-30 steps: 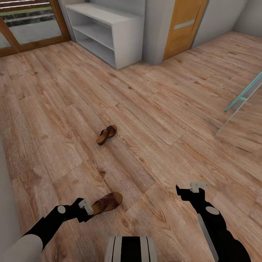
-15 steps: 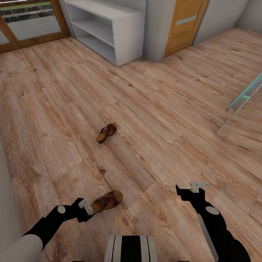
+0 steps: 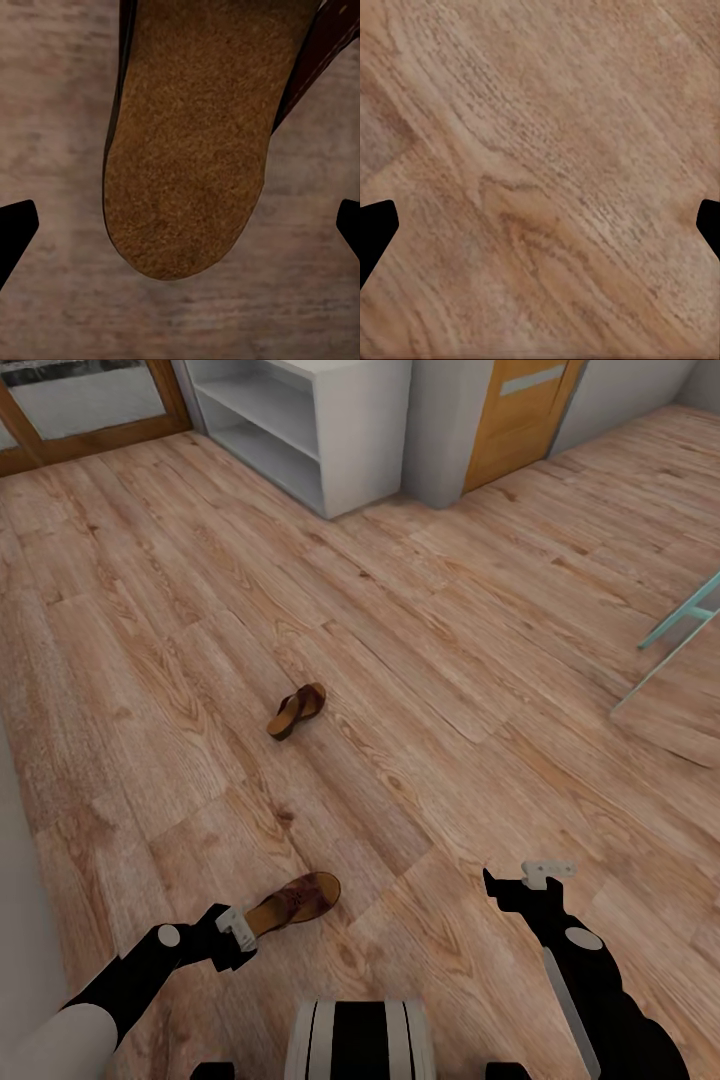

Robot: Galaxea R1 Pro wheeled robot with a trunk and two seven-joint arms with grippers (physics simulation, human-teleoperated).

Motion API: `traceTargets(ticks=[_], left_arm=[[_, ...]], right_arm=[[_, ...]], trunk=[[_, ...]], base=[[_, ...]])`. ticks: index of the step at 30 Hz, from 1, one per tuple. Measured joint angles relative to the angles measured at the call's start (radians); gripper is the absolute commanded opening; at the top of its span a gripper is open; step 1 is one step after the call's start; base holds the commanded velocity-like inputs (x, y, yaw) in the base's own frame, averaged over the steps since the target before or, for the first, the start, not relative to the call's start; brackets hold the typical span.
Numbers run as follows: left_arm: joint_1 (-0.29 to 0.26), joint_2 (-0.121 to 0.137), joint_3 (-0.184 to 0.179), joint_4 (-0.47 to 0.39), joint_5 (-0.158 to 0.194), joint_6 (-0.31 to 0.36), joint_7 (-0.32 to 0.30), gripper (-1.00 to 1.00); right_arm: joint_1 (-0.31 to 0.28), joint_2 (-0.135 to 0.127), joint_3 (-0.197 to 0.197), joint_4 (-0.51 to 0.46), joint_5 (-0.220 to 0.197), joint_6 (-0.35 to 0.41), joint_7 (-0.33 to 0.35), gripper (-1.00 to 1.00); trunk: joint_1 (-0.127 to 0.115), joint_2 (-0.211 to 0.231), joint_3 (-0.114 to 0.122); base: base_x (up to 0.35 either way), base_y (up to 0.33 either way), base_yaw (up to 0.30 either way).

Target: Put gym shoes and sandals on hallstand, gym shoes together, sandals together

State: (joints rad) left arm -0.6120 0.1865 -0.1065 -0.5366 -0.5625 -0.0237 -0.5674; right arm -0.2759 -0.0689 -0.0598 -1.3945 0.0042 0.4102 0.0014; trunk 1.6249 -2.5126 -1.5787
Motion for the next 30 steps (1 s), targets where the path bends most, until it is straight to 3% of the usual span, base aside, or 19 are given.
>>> traceTargets(ticks=[14,30], left_arm=[[0.000,0.000,0.000,0.000,0.000,0.000,0.001,1.00],[0.000,0.001,0.000,-0.022,0.000,0.001,-0.001,1.00]], right_arm=[[0.000,0.000,0.000,0.000,0.000,0.000,0.000,1.00],[0.000,0.000,0.000,-0.001,0.000,0.000,0.000,1.00]], trunk=[[0.001,0.000,-0.017],[0.001,0.000,-0.018]], base=[[0.000,0.000,0.002],[0.000,0.000,0.000]])
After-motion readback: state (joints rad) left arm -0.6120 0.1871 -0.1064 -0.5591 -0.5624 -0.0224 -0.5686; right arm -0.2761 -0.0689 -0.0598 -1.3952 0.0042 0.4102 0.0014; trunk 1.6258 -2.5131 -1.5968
